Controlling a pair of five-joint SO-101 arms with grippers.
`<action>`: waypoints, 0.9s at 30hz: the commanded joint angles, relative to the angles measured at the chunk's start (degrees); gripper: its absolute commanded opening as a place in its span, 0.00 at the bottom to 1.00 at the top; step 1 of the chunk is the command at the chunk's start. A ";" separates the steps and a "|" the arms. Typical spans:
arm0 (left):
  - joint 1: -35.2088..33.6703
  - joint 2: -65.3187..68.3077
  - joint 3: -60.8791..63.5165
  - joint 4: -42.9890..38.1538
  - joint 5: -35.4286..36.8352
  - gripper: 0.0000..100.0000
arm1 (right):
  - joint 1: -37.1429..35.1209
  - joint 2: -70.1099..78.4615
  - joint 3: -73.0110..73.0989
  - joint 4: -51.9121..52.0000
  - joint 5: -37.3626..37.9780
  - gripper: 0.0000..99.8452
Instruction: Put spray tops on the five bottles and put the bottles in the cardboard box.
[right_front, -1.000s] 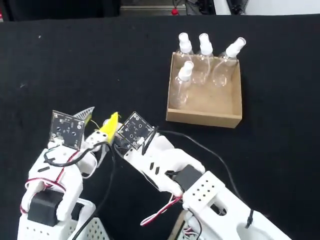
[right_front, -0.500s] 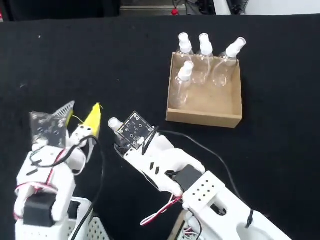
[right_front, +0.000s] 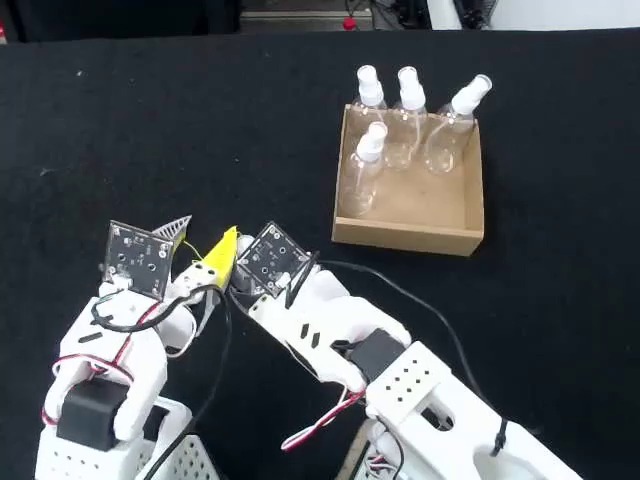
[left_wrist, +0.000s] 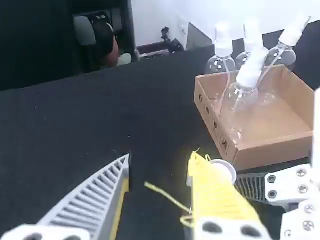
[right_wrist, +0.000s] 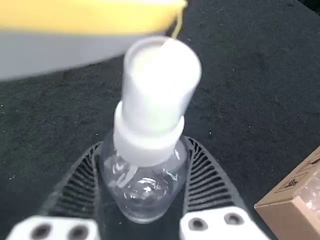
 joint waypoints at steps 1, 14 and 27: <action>-1.27 0.00 -3.91 -0.09 -0.70 0.19 | -0.44 -1.45 -0.13 -1.58 -0.35 0.01; -17.10 0.00 -0.13 -0.97 -0.53 0.19 | -0.26 -6.20 -5.58 12.66 0.00 0.01; -13.93 0.00 26.33 -20.04 4.22 0.19 | 28.22 -30.55 -12.97 26.99 -0.35 0.01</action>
